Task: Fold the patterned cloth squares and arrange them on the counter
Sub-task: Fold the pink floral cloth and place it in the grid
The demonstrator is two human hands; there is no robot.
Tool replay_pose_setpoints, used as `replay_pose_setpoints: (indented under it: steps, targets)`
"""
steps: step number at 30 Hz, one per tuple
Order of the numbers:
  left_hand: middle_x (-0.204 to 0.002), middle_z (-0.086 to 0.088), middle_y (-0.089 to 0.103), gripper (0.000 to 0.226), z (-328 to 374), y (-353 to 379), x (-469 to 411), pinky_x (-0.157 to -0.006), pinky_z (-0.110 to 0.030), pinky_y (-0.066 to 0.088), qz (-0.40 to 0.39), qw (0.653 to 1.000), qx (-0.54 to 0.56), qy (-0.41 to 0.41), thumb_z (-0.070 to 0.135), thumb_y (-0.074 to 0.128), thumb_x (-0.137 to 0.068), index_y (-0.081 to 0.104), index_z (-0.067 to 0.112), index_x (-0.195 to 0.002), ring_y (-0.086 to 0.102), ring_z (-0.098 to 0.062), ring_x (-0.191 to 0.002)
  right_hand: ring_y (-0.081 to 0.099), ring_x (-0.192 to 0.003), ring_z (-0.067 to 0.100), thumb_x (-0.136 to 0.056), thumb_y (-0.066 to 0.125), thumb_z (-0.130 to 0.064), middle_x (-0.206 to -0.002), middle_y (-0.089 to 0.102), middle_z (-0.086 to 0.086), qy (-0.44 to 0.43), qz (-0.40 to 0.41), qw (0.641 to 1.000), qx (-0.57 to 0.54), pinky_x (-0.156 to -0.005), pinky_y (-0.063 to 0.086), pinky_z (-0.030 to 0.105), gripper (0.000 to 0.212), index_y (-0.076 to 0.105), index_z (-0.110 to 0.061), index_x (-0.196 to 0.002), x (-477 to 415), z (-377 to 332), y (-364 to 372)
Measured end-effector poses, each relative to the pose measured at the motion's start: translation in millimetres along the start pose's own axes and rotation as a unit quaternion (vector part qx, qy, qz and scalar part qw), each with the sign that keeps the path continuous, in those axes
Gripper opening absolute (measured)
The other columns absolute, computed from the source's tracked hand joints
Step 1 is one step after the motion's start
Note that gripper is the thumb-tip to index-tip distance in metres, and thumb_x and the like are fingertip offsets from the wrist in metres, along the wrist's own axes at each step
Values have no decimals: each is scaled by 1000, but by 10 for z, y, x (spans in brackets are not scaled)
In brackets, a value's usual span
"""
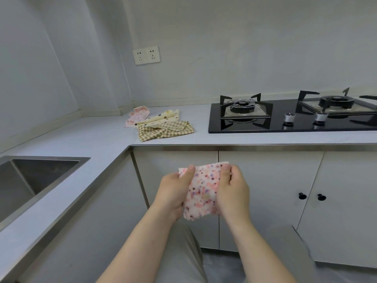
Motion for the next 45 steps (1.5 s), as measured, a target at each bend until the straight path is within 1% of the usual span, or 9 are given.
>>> replay_pose_setpoints:
  steps: [5,8,11,16,23,28,36,40,45]
  targets:
    - [-84,-18,70,50,-56,102,-34,-70,-37,55,77,989,-57,113,44,54,-102,62,-5,-91,68,-22,-77,59,-73,29,-108,31,-42,-76,61,2,-48,4,995,88,-60,44,38,26,48,-26,-98,-40,86,-78]
    - [-62,0,47,47,15,131,66,-53,-20,33,138,955,-145,220,43,50,-104,47,10,-70,42,-6,-57,59,-72,29,-107,30,-44,-74,60,1,-56,8,994,92,-61,46,40,28,49,-25,-98,-39,85,-106]
    - [-58,4,46,43,32,157,127,-50,-22,33,157,931,-169,281,42,49,-104,48,16,-70,39,-7,-52,59,-70,24,-108,32,-44,-72,60,0,-55,9,996,70,-63,50,44,31,51,-22,-95,-36,70,-106]
    - [-59,3,46,47,7,128,71,-50,-20,34,164,926,-188,285,42,48,-104,46,11,-70,41,-6,-53,55,-62,13,-109,30,-42,-68,56,1,-47,-13,998,40,-56,43,33,36,48,-19,-87,-23,31,-109]
    - [-63,2,45,46,-274,287,-190,-52,-19,34,147,944,-162,248,40,42,-107,43,11,-70,40,-5,-54,52,-59,14,-109,29,-43,-65,53,-1,-20,-2,995,98,-49,36,33,35,46,-19,-90,-165,287,-91]
    - [-61,0,44,47,-222,604,-535,-51,-22,34,94,940,-201,259,40,42,-107,49,4,-77,39,-9,-55,48,-55,8,-110,34,-37,-61,49,-3,33,35,995,91,-51,36,22,32,44,-23,-83,-516,570,-138]
    - [-60,3,41,41,342,1476,-1178,-53,-18,34,-1,924,-249,289,35,43,-107,47,14,-73,39,-8,-58,44,-56,1,-110,35,-35,-62,45,-9,99,92,989,56,-53,37,15,35,47,-22,-79,-1411,660,-402]
    - [-66,-3,52,40,873,2071,-1281,-57,-20,36,-62,910,-282,296,34,43,-108,54,9,-78,47,-18,-70,49,-62,-6,-110,36,-32,-68,49,-9,141,130,979,62,-57,37,10,33,49,-24,-81,-1861,404,-811]
    - [-63,4,39,45,1689,2975,-1059,-57,-14,36,-133,907,-300,264,34,41,-108,41,11,-70,37,-5,-58,53,-80,-5,-110,36,-34,-80,57,-10,198,182,960,77,-65,38,6,31,57,-18,-95,-2332,-198,-1699]
Point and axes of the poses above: each hand's wrist, its own x-axis away from the middle knuckle, its own y-axis out of the palm, z = x × y, the point moved 3 cm from there along -x, towards the middle knuckle
